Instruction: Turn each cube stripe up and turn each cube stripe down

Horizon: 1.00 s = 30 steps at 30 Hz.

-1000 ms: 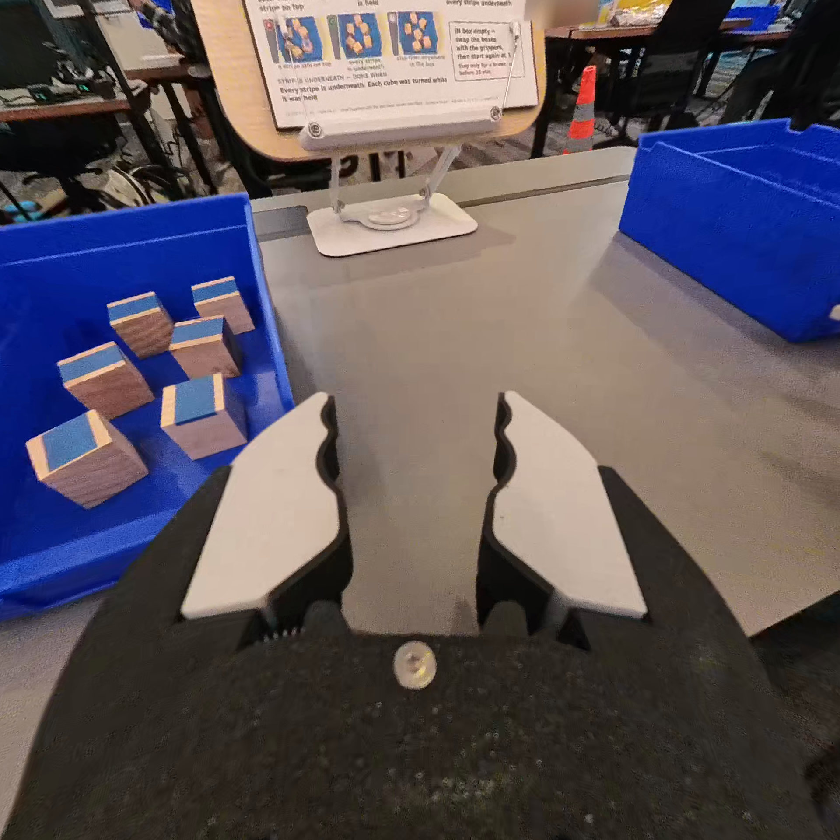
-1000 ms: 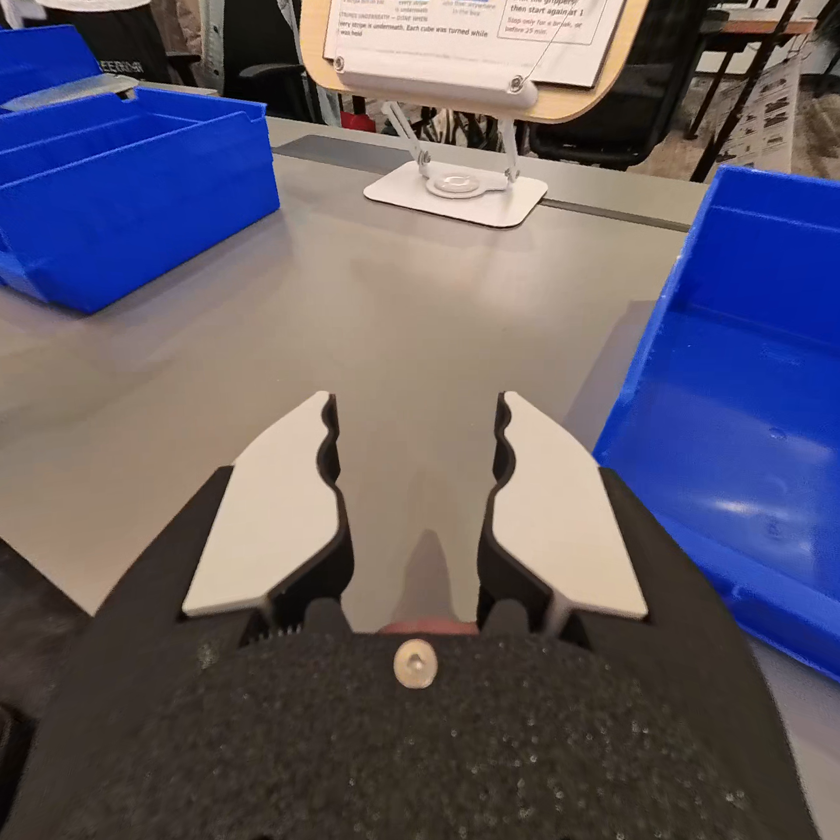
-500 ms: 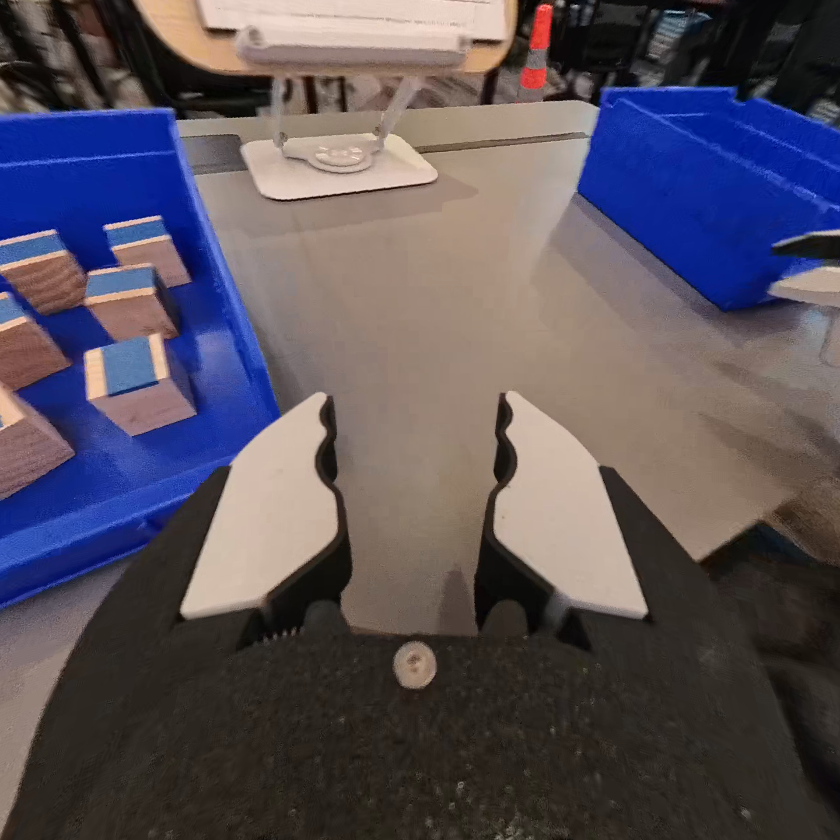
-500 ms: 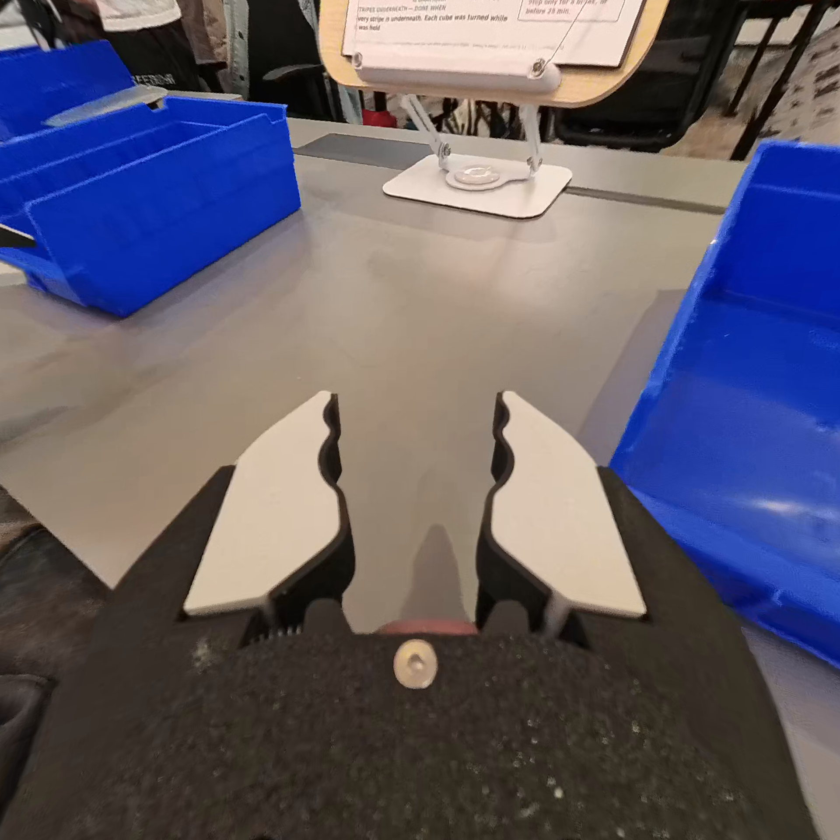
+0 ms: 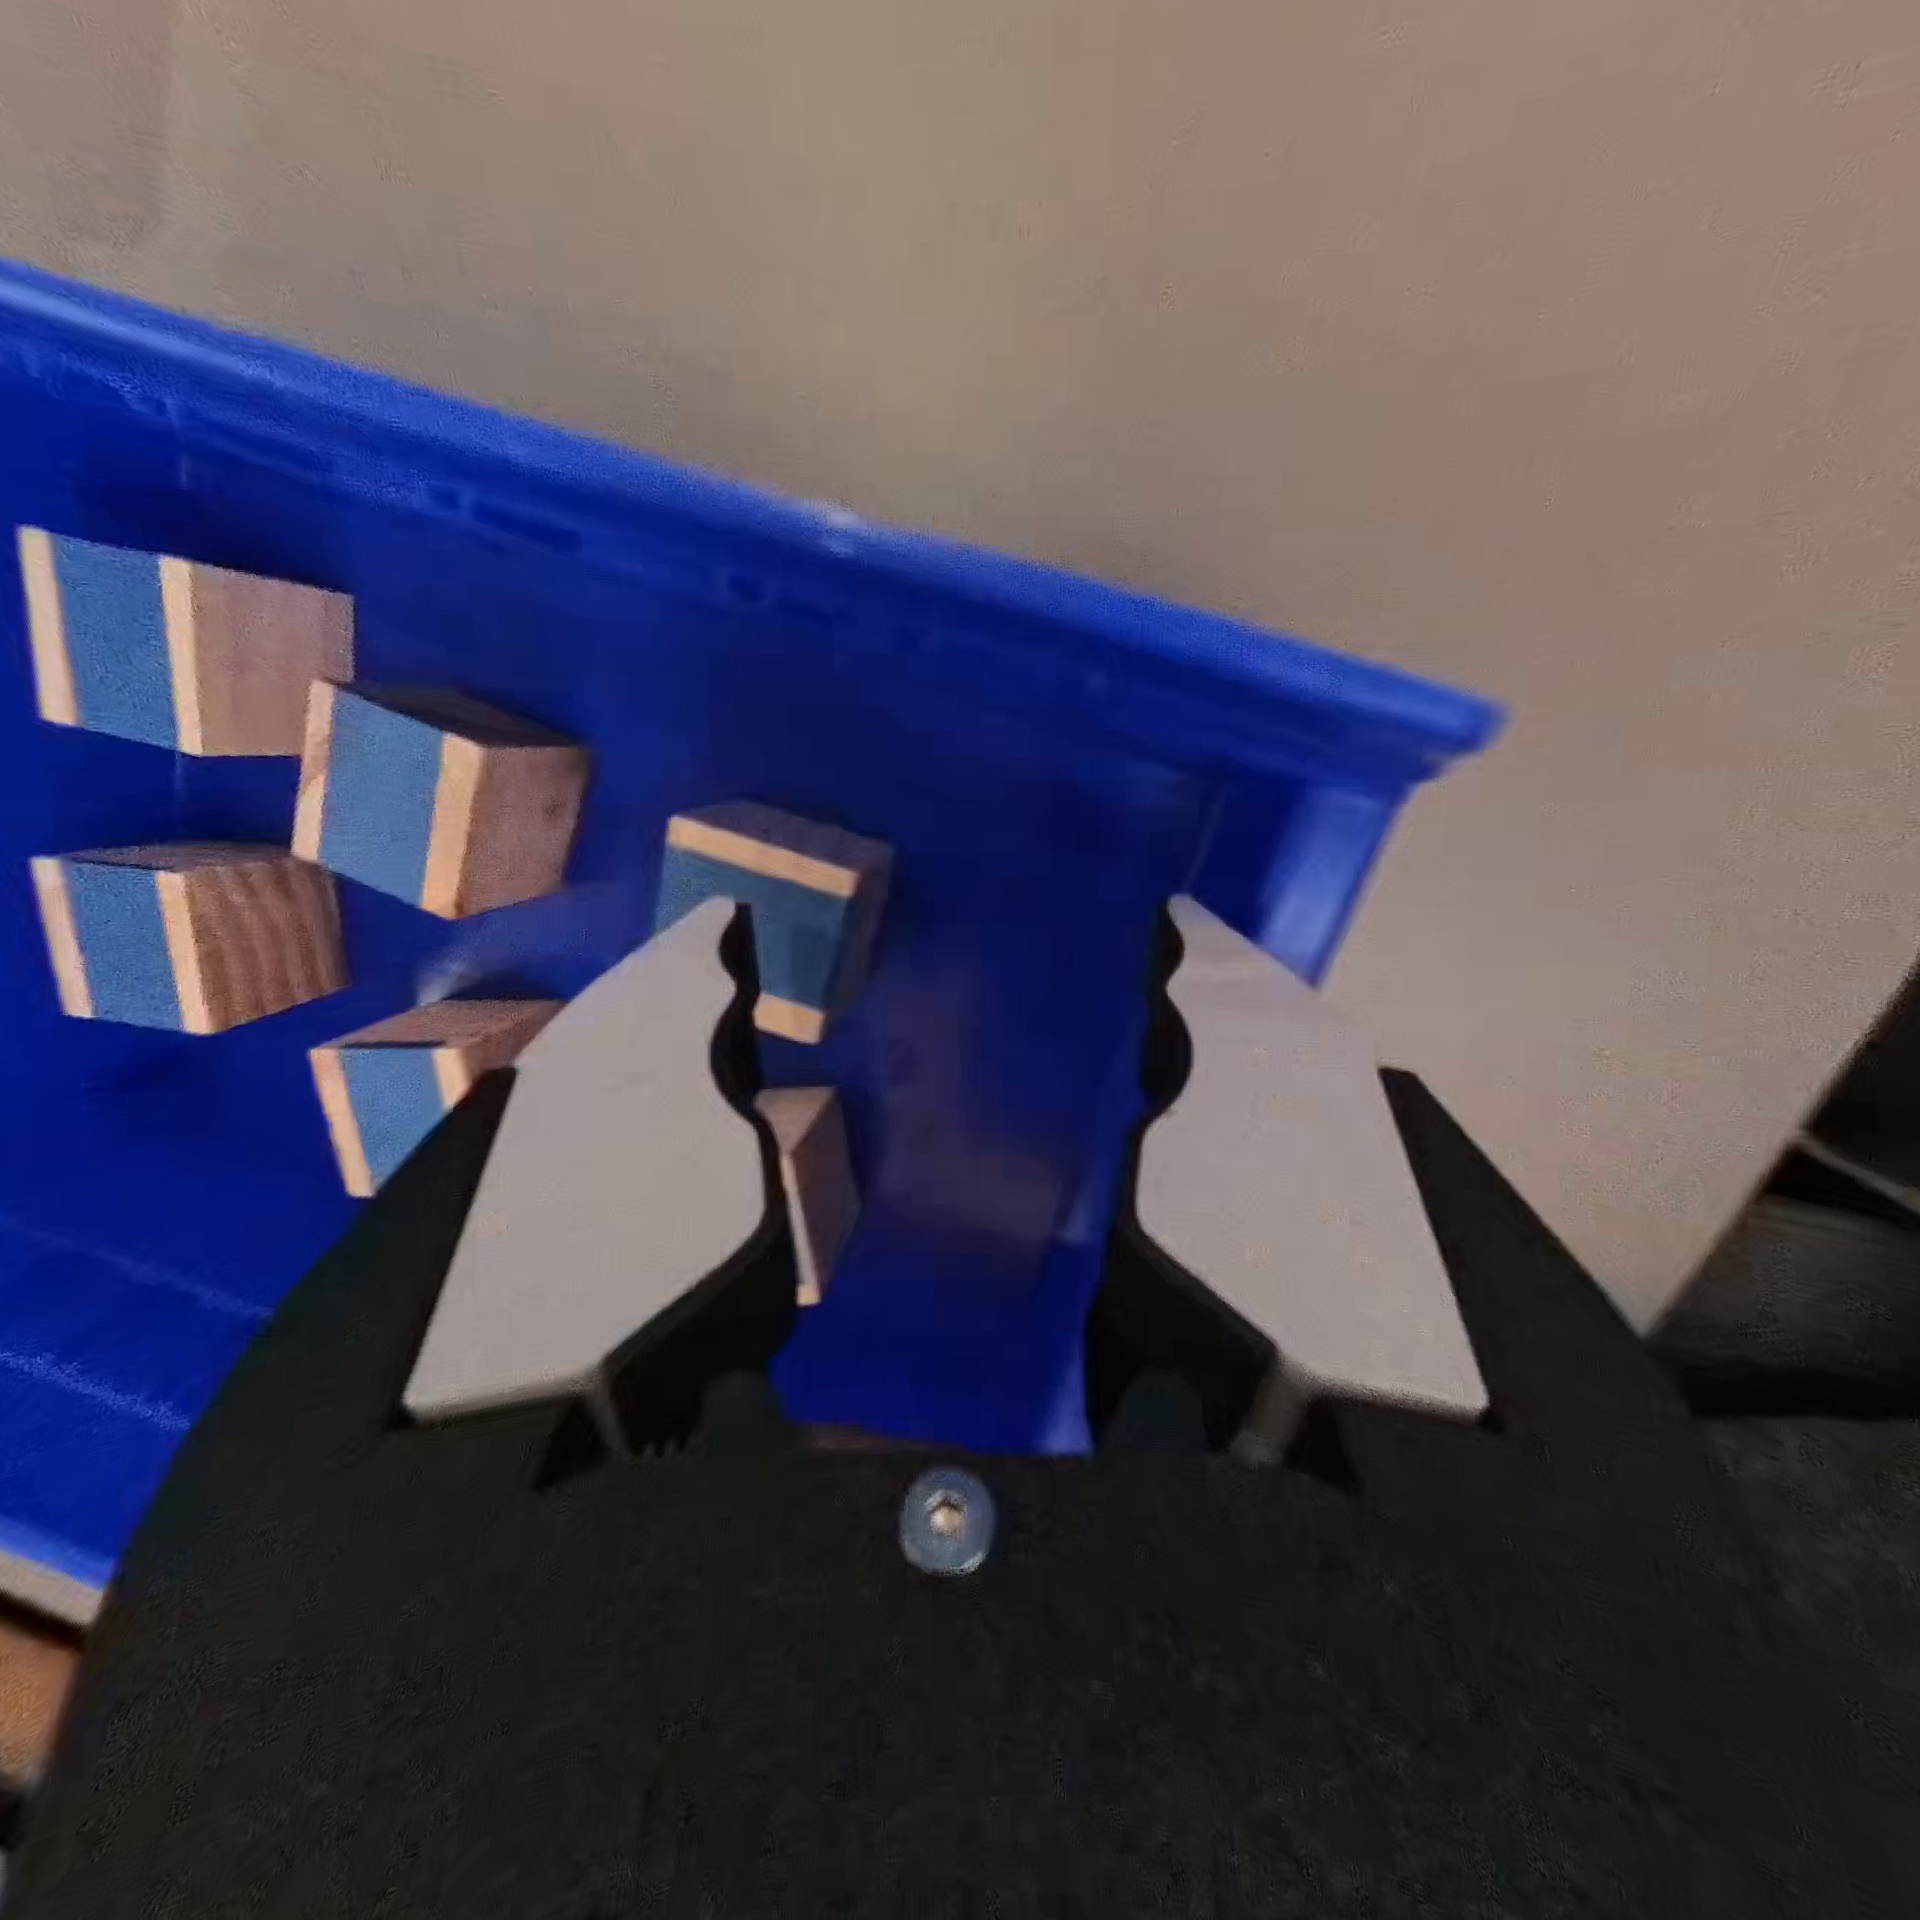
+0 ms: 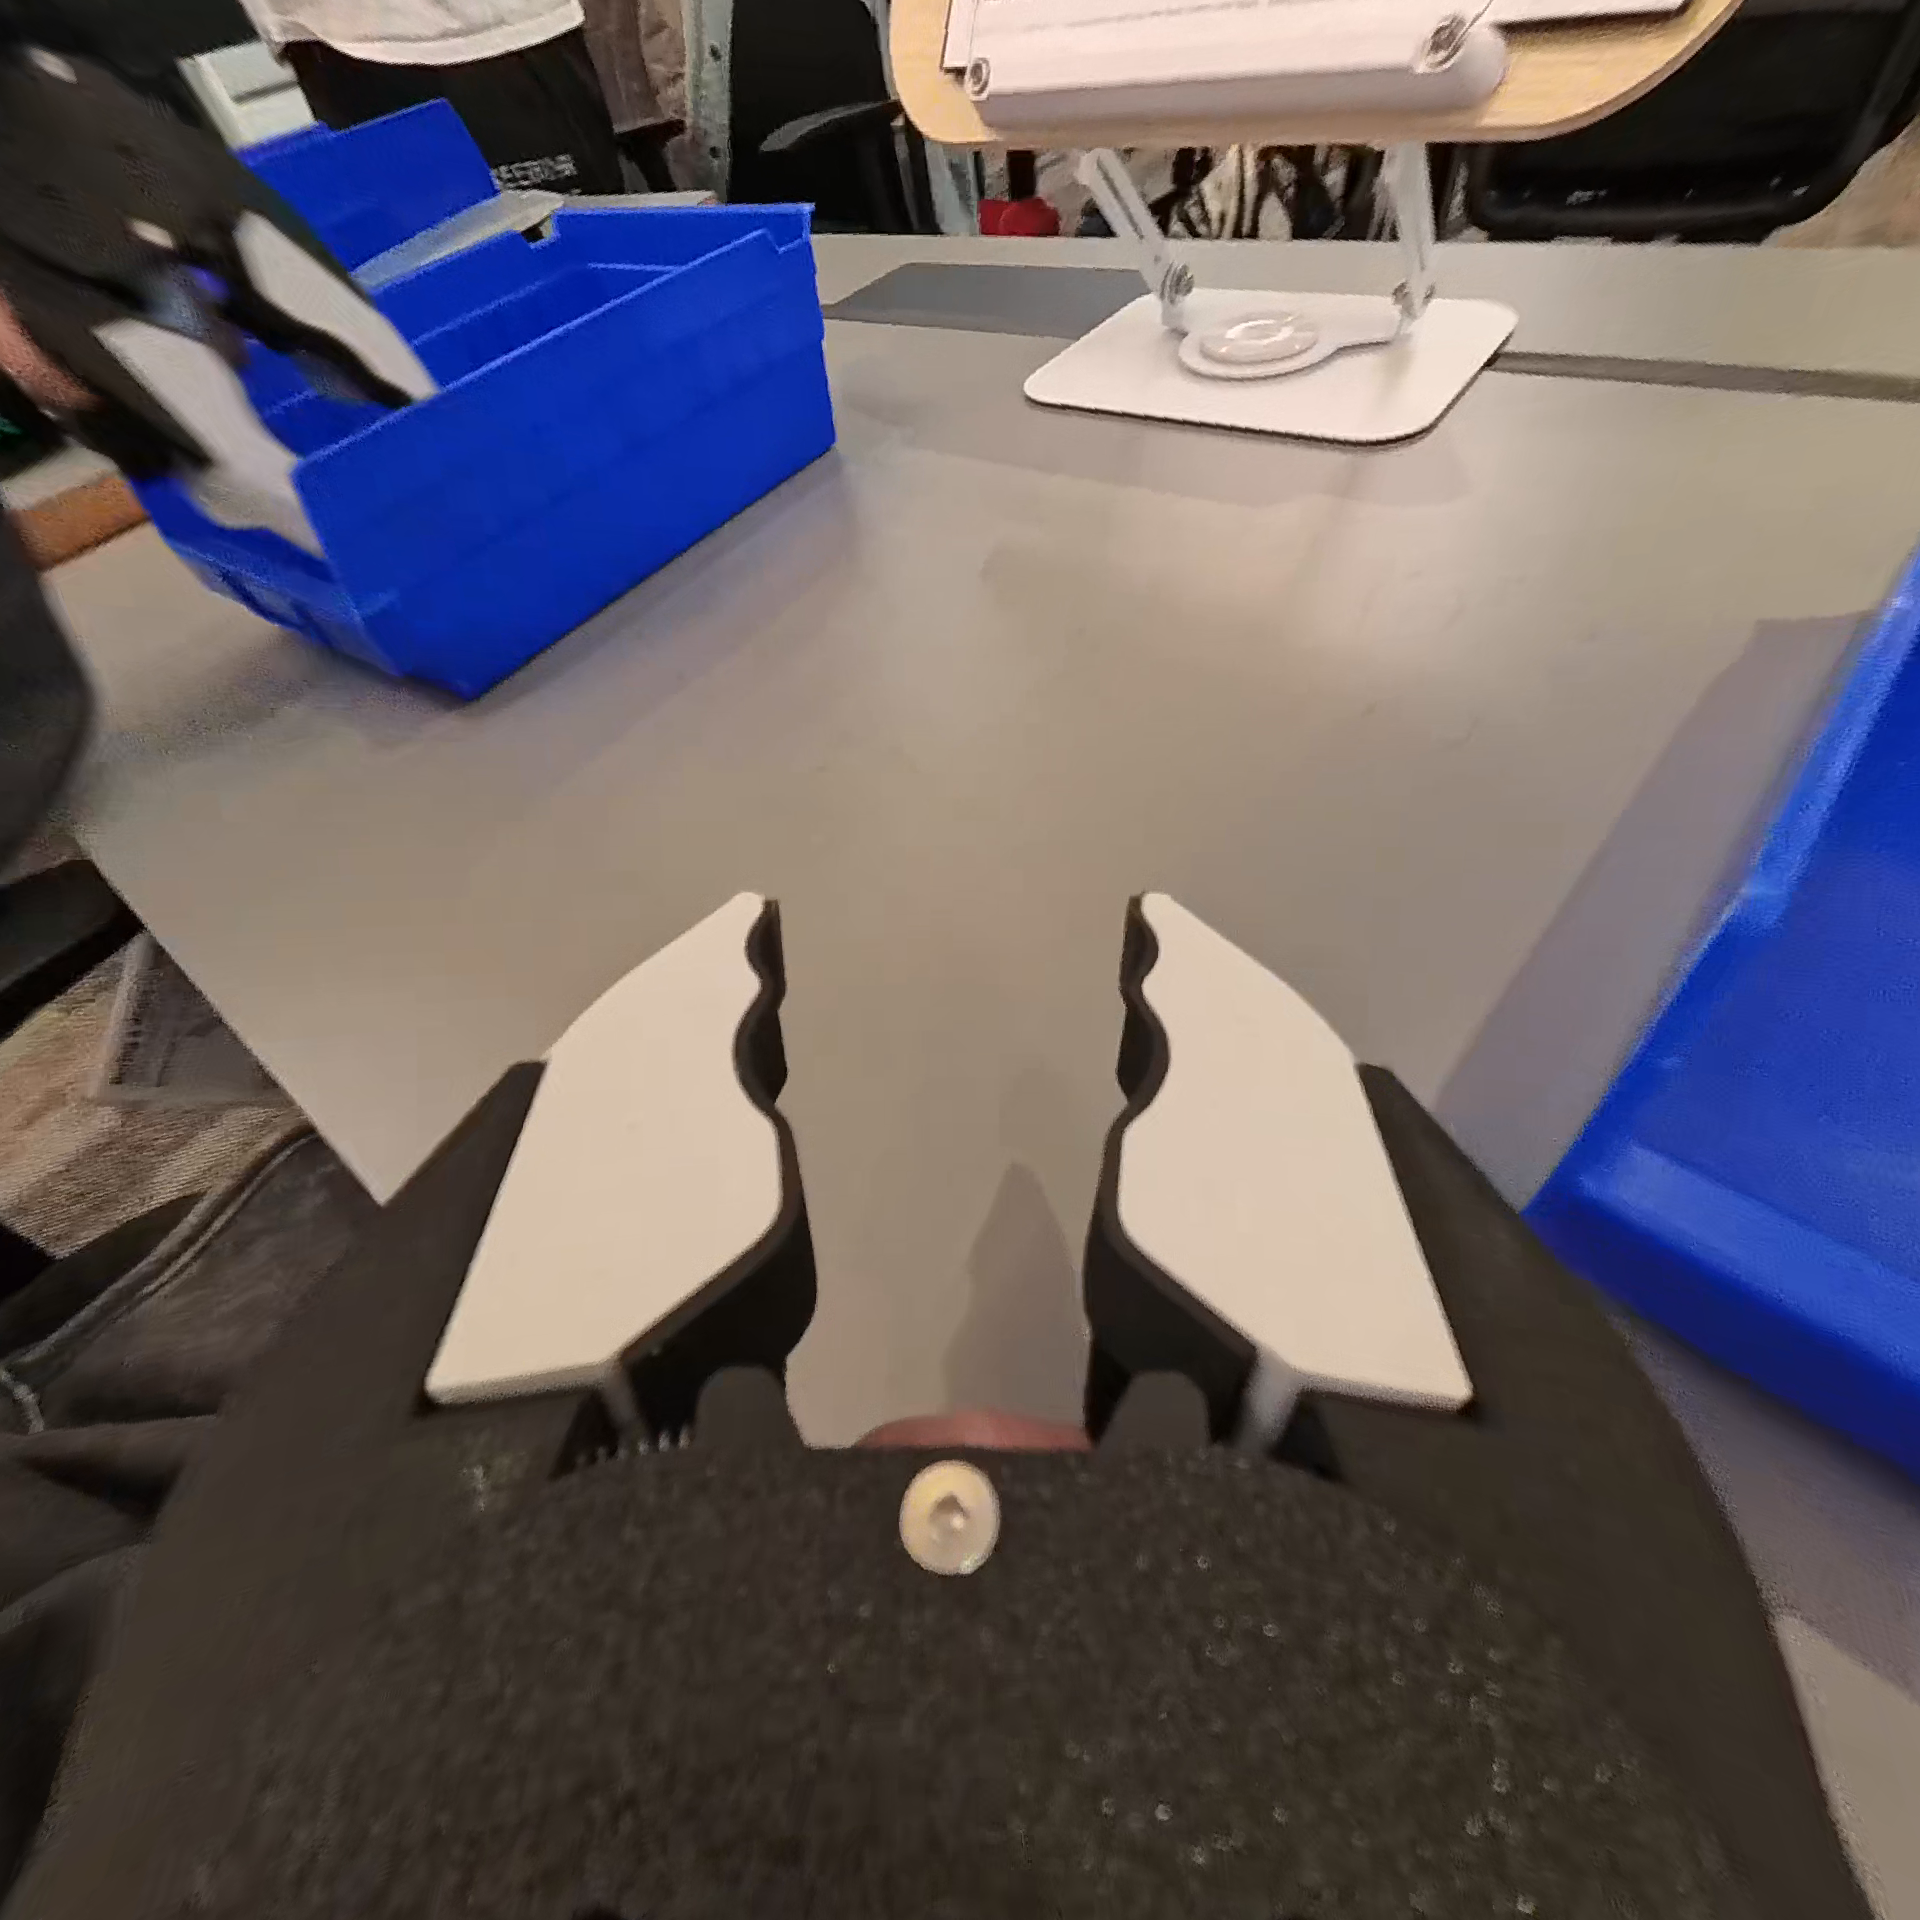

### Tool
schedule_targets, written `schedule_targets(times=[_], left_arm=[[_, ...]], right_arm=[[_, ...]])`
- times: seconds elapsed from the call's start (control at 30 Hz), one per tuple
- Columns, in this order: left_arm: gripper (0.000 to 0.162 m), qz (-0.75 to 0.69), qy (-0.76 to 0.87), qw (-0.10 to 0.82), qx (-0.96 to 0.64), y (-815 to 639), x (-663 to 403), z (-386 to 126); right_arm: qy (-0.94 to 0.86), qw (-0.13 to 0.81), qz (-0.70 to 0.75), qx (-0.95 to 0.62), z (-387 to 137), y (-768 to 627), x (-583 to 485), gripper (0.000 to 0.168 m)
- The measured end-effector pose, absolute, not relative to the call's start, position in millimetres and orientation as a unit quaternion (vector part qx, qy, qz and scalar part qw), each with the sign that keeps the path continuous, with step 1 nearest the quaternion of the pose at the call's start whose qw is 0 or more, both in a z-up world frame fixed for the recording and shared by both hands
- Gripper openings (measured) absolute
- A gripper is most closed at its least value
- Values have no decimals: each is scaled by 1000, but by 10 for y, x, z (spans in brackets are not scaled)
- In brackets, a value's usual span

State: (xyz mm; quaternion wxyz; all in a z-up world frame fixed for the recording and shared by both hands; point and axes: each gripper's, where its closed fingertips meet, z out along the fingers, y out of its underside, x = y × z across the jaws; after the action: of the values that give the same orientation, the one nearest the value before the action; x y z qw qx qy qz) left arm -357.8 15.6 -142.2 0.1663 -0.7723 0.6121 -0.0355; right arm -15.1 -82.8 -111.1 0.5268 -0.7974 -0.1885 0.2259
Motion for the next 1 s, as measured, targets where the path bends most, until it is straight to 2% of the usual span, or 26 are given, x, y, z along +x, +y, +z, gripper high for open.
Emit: schedule_targets(times=[0.1,0.27,0.4,0.57,0.7,0.8,0.9,1.0], left_arm=[[69,0,629,136,-765,482,-3714,-1588],[68,-56,652,113,-748,592,-3577,-1609],[47,-37,676,64,-734,540,-3634,-1773],[45,-4,692,40,-721,491,-3761,-1773],[45,4,669,115,-734,543,-3754,-1369],[44,-45,608,232,-758,616,-3629,-803],[44,-173,500,347,-775,623,-3302,-298],[44,-313,436,378,-754,371,-2798,-79]], right_arm=[[-175,511,266,-798,-1130,-834,-192,62],[-161,496,272,-809,-1235,-780,-151,62],[-154,478,289,-815,-1312,-764,-164,61],[-155,473,290,-817,-1336,-753,-161,60],[-154,476,296,-814,-1300,-760,-158,58],[-158,479,294,-812,-1269,-772,-160,58],[-161,484,289,-810,-1228,-760,-156,59],[-164,476,296,-812,-1212,-717,-190,65]])
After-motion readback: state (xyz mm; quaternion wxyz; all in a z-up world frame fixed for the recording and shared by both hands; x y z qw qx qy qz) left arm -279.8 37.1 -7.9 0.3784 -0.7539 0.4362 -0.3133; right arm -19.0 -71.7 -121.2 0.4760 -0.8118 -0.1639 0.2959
